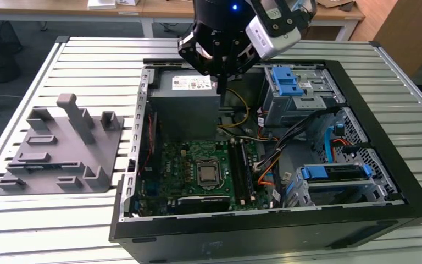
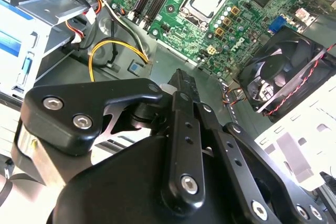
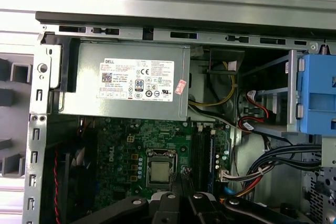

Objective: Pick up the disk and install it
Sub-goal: 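Insert the first disk wire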

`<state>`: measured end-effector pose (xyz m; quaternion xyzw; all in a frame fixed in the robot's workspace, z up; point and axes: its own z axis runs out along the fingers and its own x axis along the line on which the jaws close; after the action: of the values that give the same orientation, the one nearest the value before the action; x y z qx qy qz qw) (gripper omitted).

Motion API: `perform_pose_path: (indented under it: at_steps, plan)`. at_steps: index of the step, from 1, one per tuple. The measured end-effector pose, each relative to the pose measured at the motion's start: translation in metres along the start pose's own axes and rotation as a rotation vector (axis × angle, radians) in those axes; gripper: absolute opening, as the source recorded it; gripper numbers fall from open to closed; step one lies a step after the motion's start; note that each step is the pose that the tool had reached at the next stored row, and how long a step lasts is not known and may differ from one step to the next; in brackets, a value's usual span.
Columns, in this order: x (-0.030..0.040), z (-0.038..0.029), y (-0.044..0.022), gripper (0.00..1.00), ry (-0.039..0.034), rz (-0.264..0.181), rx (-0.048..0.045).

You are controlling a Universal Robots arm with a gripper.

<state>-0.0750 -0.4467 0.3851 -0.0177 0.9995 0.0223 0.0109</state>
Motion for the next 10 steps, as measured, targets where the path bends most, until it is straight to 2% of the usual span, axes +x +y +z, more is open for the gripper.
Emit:
perform_pose_path:
  at_steps: [3, 8, 10]
  plan:
    - [-0.0032, 0.0003, -0.0001, 0.11, 0.0, 0.0, 0.0]
    - [-0.0232, 0.0014, -0.0009, 0.11, -0.0001, 0.0, 0.0001]
    - [-0.0238, 0.0015, -0.0017, 0.11, 0.0, 0.0, 0.0001]
